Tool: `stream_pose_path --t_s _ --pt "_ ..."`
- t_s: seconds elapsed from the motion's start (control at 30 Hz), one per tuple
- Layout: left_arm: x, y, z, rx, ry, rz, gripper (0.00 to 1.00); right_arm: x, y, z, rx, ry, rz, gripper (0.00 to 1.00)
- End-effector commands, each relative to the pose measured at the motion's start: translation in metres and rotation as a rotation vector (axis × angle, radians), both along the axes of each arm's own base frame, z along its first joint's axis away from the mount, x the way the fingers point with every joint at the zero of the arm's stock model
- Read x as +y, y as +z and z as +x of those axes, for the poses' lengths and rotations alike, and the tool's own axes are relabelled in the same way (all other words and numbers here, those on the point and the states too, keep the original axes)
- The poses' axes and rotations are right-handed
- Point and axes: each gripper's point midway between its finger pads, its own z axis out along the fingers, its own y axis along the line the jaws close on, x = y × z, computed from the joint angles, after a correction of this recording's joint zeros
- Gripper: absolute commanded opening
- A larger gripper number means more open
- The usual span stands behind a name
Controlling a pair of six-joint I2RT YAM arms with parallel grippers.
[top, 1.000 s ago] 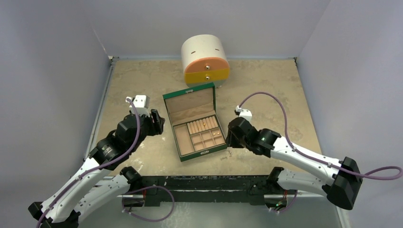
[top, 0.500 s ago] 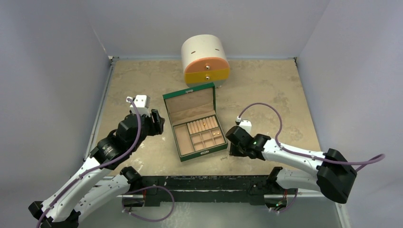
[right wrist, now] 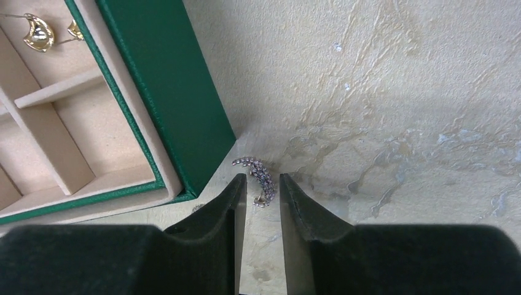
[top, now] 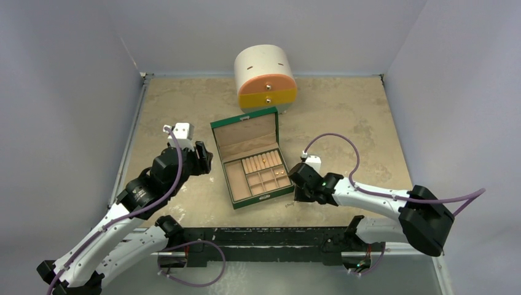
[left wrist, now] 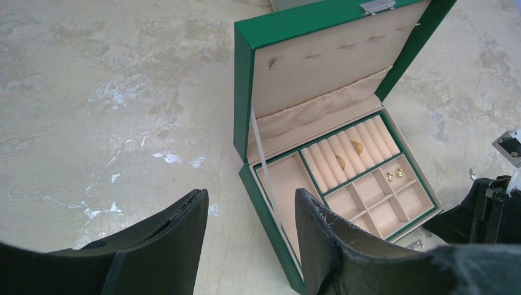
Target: Organize the mixed jewelry
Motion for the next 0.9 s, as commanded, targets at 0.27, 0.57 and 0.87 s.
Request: stream_pose_path --t_s 0.27,0.57,0.87 --pt "0.0017 0.0153 0.0045 -0.043 0.020 -0.023 0.54 -0.0006 -0.0058 -0.0031 0.010 0.024 -0.012 0.24" --pt "0.0015 0.0156 0.0043 -0.044 0.018 -0.023 0.54 -0.0010 -0.0096 -0.0044 0.020 0.029 -0.026 0.18" --pt "0.0014 0.0154 0.0047 -0.043 0.019 -0.022 0.54 -0.0053 -0.0016 -0.0036 0.002 0.015 -0.032 0.00"
